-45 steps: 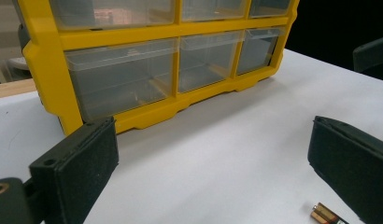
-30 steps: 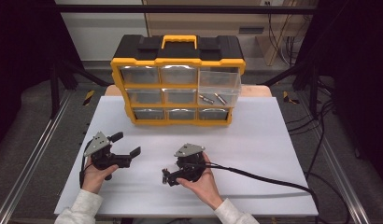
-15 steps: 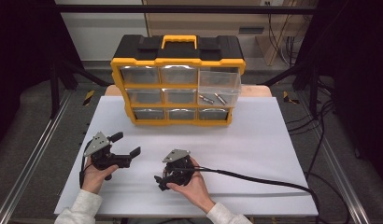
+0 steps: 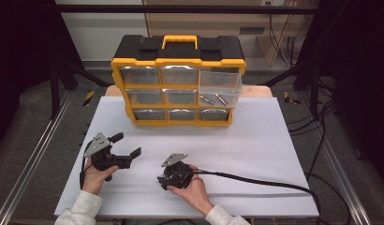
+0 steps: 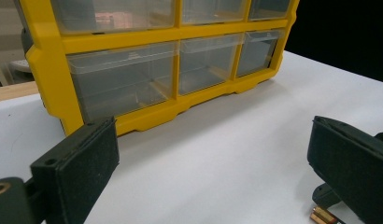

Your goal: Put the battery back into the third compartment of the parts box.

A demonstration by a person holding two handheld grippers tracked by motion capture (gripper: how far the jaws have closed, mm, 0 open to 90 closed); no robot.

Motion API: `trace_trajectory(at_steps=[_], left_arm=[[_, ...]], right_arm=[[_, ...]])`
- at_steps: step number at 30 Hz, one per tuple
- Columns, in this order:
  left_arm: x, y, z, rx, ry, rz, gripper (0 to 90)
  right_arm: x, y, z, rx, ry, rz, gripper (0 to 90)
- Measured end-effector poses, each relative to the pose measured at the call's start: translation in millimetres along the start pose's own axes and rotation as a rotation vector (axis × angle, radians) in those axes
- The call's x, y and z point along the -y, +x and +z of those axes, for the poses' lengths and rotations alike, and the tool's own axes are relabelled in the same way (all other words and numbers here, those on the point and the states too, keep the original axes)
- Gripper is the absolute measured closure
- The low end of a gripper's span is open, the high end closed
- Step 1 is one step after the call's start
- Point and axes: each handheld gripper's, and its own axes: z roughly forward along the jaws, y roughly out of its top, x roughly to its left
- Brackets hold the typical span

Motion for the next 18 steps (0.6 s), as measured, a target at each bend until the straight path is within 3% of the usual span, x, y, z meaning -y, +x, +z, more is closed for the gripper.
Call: trace_trajectory(at_steps=[12, 18], left_arm=[[0.0, 0.1, -0.2, -0.001, -0.002, -0.005, 1.8], [0.1, 0.1, -0.1, -0.001, -0.003, -0.006, 1.8]], right_arm=[[0.2, -2.2, -1.8, 0.028, 0.017, 0.013, 76.8], [0.5, -6.1, -2.8, 0.002, 0.016, 0.058, 77.4]])
